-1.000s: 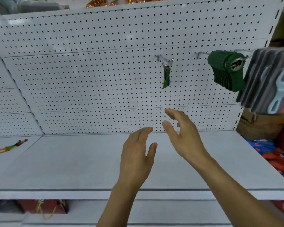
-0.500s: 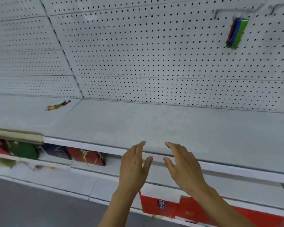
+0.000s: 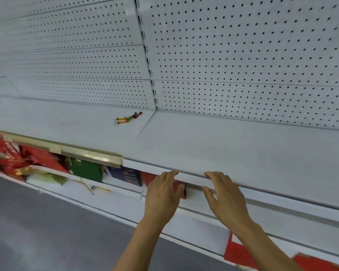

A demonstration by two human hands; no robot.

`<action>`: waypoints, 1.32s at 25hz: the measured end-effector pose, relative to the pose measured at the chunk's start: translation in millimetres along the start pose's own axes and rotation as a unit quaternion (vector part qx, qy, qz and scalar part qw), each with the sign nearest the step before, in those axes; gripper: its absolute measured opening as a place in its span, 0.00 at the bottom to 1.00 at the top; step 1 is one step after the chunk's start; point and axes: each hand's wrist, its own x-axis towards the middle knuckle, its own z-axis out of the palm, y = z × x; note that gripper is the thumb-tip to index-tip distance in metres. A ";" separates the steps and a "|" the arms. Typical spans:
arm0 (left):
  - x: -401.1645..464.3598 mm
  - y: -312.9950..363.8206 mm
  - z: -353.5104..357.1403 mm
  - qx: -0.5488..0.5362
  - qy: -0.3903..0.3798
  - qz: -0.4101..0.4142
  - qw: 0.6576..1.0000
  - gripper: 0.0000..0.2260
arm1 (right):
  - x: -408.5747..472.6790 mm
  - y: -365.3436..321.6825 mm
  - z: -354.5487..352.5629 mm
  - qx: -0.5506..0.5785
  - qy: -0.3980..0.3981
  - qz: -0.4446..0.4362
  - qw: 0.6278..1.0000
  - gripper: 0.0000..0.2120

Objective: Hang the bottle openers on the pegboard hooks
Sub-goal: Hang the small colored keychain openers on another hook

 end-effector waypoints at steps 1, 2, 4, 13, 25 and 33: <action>5.4 -22.2 -9.5 0.005 -0.003 -0.001 1.000 0.19 | 11.0 -16.0 14.6 0.005 -0.002 0.002 1.000 0.18; 11.3 -43.6 -18.4 0.009 -0.006 -0.004 1.000 0.18 | 21.7 -31.3 28.1 0.009 -0.005 0.003 1.000 0.17; 23.7 -81.6 -34.9 0.006 -0.011 -0.020 1.000 0.16 | 43.4 -59.2 51.3 0.017 -0.014 0.002 1.000 0.16; 108.4 -188.6 -79.1 -0.115 -0.005 -0.128 0.985 0.15 | 178.6 -127.5 122.0 0.024 -0.081 -0.058 0.995 0.11; 301.5 -314.1 -57.7 -0.049 -0.017 -0.144 0.988 0.19 | 427.9 -184.5 213.1 -0.052 -0.111 -0.105 0.987 0.12; 333.0 -348.1 -40.6 0.077 -0.007 -0.024 0.997 0.05 | 479.1 -192.3 253.8 -0.184 -0.181 -0.121 0.958 0.12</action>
